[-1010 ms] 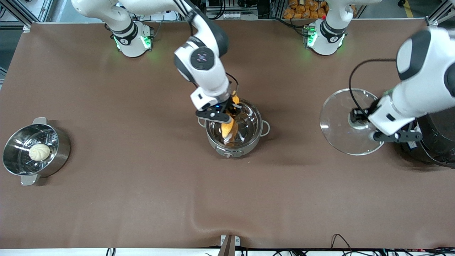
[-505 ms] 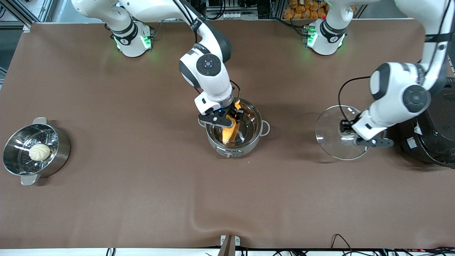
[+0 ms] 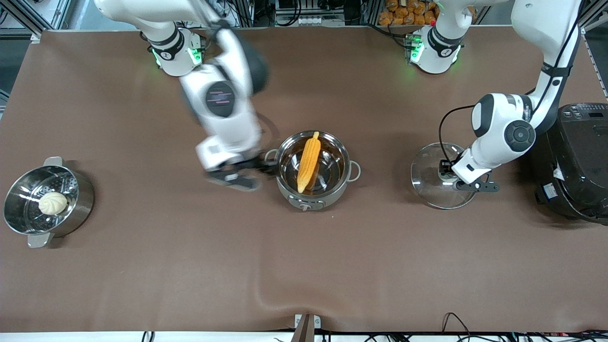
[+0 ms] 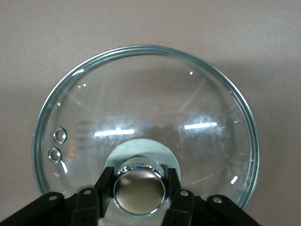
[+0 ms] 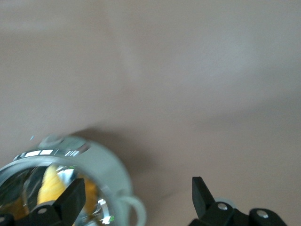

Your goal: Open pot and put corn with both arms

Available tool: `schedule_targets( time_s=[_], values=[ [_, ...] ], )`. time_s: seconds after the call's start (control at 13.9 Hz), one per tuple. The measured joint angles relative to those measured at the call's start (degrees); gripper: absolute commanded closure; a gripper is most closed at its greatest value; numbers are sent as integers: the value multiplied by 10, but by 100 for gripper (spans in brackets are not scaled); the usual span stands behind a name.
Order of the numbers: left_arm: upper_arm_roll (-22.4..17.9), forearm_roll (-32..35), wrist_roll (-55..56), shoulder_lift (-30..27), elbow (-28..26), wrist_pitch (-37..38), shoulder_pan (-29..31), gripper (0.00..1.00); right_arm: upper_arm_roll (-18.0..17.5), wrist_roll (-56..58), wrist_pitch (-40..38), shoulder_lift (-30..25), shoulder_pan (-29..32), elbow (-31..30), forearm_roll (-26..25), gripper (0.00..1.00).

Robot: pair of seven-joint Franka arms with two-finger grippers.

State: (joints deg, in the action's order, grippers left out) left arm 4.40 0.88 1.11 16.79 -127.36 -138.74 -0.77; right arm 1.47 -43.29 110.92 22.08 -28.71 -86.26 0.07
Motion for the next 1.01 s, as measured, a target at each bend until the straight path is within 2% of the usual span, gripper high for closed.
schedule_targets(
  time_s=[0.07, 0.14, 0.29, 0.51, 0.72, 0.87, 1.01],
  values=[
    [0, 0, 0, 5, 0, -4, 0, 82, 0, 43, -18, -18, 36, 0, 7, 0],
    [0, 0, 0, 8, 0, -8, 0, 45, 0, 92, -35, -33, 71, -1, 17, 0],
    [0, 0, 0, 11, 3, -10, 0, 0, 0, 184, -66, -59, 132, 0, 37, 0],
    [2, 0, 0, -3, 23, -10, -2, 0, 1, 229, -118, -115, 185, -1, 32, 0],
    [1, 0, 4, -68, 52, 40, -1, 0, 0, 314, -154, -155, 222, -14, -2, 0],
    [1, 0, 25, -117, 114, 154, -1, 0, 0, 390, -163, -158, 262, -18, -4, 0],
    [10, 0, 79, -141, 221, 309, -2, 0, 0, 449, -170, -158, 296, -19, -4, 0]
  ],
)
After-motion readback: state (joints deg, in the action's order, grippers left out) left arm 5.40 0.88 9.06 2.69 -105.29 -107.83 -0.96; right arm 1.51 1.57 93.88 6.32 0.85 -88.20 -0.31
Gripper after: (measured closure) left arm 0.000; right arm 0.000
